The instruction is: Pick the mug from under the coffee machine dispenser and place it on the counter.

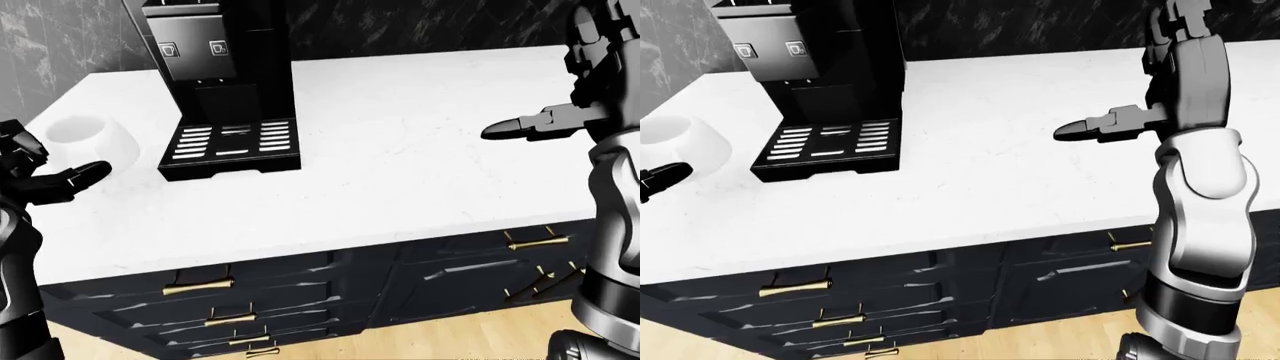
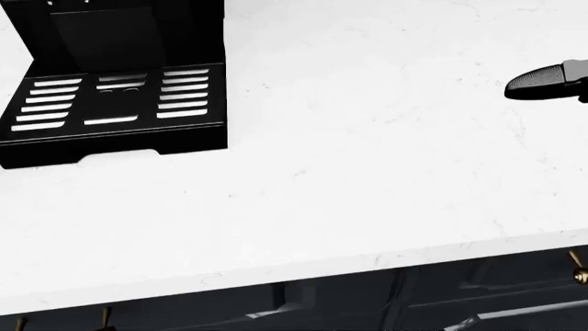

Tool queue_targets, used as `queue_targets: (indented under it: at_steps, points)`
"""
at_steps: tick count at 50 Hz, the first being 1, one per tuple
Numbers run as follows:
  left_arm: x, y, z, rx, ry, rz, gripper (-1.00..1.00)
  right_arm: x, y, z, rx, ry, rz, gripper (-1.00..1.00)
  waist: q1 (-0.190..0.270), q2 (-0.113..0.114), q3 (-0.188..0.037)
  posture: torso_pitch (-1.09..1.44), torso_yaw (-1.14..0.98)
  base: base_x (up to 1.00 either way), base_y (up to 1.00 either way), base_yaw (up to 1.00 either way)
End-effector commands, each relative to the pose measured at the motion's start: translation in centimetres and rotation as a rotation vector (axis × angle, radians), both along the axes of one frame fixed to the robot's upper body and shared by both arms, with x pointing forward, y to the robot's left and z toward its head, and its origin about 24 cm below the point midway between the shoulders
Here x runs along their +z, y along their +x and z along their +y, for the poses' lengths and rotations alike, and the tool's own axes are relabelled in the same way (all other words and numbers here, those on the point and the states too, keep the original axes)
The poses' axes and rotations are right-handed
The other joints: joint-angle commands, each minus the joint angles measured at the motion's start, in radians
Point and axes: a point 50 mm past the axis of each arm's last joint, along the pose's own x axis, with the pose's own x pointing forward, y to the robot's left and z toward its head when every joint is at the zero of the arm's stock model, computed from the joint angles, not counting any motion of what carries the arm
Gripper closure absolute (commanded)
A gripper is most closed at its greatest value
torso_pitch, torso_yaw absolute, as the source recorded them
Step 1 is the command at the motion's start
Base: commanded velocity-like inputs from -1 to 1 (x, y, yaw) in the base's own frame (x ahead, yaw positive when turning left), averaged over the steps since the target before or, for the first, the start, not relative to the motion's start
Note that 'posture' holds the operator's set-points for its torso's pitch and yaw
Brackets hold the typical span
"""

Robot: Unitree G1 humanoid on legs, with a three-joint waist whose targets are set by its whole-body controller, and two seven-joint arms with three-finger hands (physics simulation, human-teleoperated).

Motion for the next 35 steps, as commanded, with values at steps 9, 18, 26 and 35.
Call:
queue_targets:
  at_steps: [9,18,26,35]
  points:
    - [1.5,-0.5,0.8,0.024,0.07,-0.108,1.0,1.8,-0.8,0.1,-0.006,-0.026,-0.086,-1.0,0.001,0.003,-0.026,0.0,0.0,0.0,0.0,0.0]
    - [0.0,-0.7,2.0,0.061,0.083,-0.104,1.0,1.7,-0.8,0.0,-0.007,-0.027,-0.085,-1.0,0.001,0.002,-0.027,0.0,0.0,0.0,0.0,0.0]
    - [-1.7,-0.6,2.6,0.067,0.077,-0.086,1.0,1.6,-0.7,0.0,-0.008,-0.028,-0.083,-1.0,0.002,0.003,-0.029,0.0,0.0,0.0,0.0,0.0]
    - [-2.6,-0.7,2.9,0.074,0.075,-0.075,1.0,1.6,-0.8,0.0,-0.009,-0.028,-0.084,-1.0,0.003,0.003,-0.03,0.0,0.0,0.0,0.0,0.0]
